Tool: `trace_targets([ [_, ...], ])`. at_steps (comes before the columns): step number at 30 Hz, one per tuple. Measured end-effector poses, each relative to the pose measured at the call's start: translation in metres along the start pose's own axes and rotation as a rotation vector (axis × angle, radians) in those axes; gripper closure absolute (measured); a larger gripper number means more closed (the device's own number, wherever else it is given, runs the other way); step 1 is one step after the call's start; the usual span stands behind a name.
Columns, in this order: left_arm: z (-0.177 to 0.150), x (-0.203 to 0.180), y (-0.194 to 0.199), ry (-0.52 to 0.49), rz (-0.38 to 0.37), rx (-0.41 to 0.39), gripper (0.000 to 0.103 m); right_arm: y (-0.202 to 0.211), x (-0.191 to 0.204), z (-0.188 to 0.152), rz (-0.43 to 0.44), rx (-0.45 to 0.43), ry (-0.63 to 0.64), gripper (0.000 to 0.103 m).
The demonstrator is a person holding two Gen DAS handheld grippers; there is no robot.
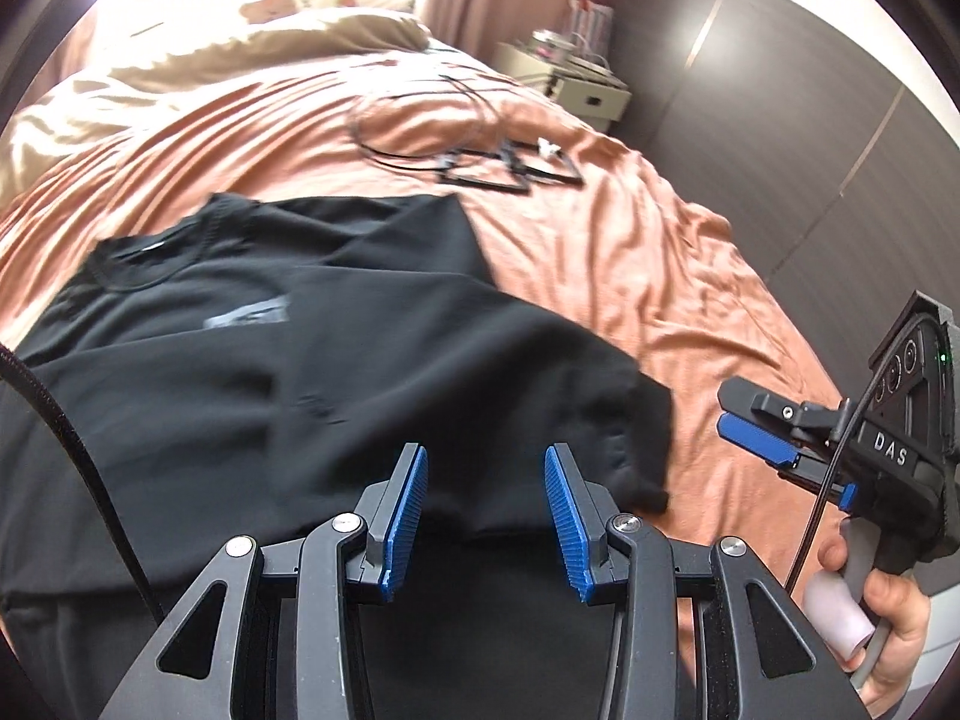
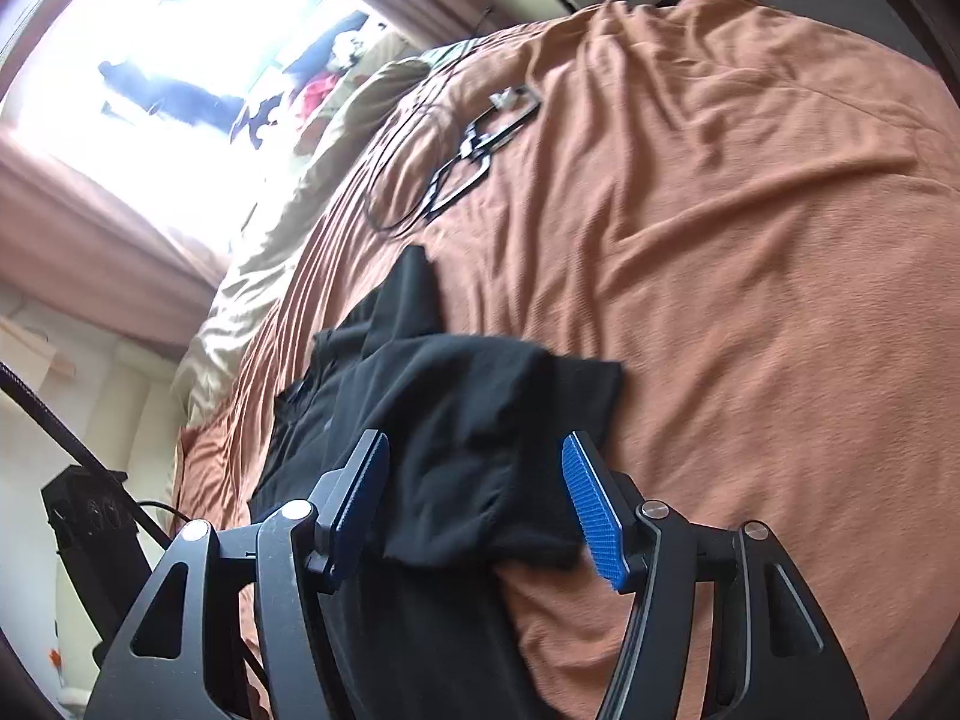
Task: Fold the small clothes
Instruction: 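Move the left gripper to the ribbed cuff and close on it, then lift the ribbed cuff with the left gripper and carry it across the shirt front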
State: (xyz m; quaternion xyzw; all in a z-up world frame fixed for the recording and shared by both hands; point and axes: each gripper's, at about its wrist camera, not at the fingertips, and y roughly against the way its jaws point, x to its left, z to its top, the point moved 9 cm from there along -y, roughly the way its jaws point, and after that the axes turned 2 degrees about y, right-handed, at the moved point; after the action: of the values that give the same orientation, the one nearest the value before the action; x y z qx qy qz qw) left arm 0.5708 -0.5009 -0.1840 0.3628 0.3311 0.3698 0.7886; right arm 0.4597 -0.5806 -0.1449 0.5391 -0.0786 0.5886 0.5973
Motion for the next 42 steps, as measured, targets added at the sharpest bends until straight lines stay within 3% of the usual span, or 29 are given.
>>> trace_targets([
  [9,0.001,-0.067,-0.054,-0.062,-0.089,0.073,0.060,0.036,-0.029,0.000,-0.011,-0.016,-0.061,0.045],
  [18,-0.006,-0.110,-0.099,-0.114,-0.122,0.137,0.060,0.053,-0.052,0.001,-0.012,-0.028,-0.134,0.045],
  [24,-0.015,-0.118,-0.130,-0.146,-0.079,0.189,0.057,0.057,-0.057,0.001,-0.001,-0.036,-0.158,0.045],
  [33,-0.013,-0.113,-0.152,-0.181,0.025,0.175,0.051,0.058,-0.057,0.000,0.012,-0.033,-0.163,0.045],
  [35,-0.010,-0.110,-0.152,-0.161,0.021,0.169,0.054,0.055,-0.053,-0.001,0.013,-0.025,-0.153,0.045],
  [37,-0.007,-0.104,-0.148,-0.146,0.039,0.159,0.080,0.050,-0.048,-0.003,0.018,-0.013,-0.139,0.045],
  [38,-0.004,-0.099,-0.145,-0.138,0.047,0.153,0.086,0.048,-0.047,-0.002,0.019,-0.007,-0.134,0.045],
  [40,-0.001,-0.094,-0.139,-0.108,0.003,0.149,0.089,0.043,-0.042,-0.003,0.022,0.002,-0.124,0.045],
  [42,0.005,-0.086,-0.127,-0.104,0.007,0.126,0.089,0.037,-0.035,-0.004,0.031,0.011,-0.114,0.045],
])
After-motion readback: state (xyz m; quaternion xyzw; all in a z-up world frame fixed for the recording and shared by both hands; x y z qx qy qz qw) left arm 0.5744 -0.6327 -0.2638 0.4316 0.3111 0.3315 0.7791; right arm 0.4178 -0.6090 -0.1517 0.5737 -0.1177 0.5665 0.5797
